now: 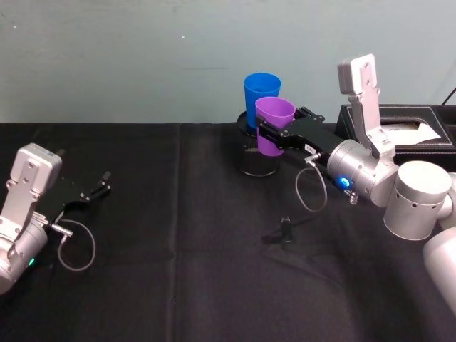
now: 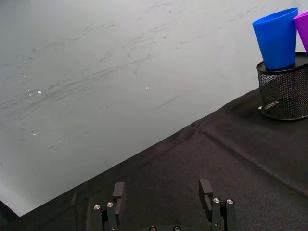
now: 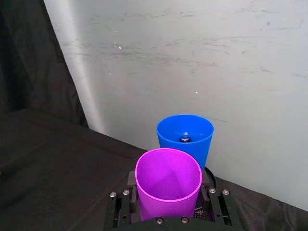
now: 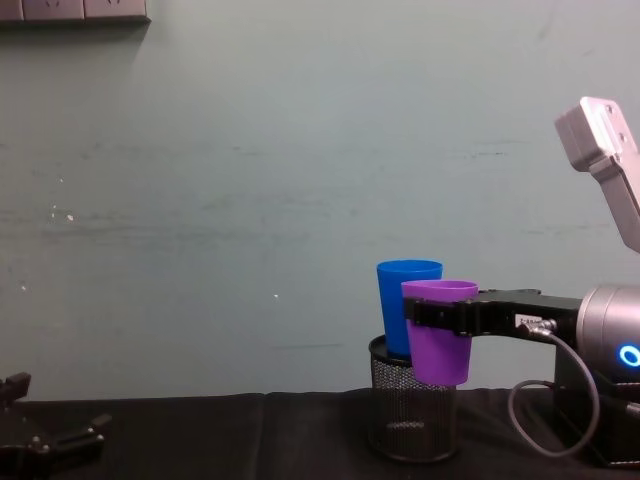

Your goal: Pick up one cup with a gripper and tap it against the other cup.

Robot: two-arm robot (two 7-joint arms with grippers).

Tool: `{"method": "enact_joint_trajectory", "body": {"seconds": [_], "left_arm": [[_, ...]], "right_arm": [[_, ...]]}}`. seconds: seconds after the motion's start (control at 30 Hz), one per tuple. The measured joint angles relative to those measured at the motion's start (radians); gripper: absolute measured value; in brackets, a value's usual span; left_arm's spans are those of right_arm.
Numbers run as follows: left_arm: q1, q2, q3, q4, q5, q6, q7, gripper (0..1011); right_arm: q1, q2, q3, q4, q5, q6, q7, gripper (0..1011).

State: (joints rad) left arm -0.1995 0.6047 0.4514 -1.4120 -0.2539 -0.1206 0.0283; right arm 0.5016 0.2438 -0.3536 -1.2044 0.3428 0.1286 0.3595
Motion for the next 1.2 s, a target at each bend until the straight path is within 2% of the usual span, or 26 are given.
{"method": "enact_joint_trajectory", "body": {"seconds": [1.2], "left_arm": [[0.0,0.0,0.0,0.0,0.0,0.0,0.0,1000]], "right_arm": [[0.0,0.0,0.0,0.0,0.0,0.0,0.0,726]]}}
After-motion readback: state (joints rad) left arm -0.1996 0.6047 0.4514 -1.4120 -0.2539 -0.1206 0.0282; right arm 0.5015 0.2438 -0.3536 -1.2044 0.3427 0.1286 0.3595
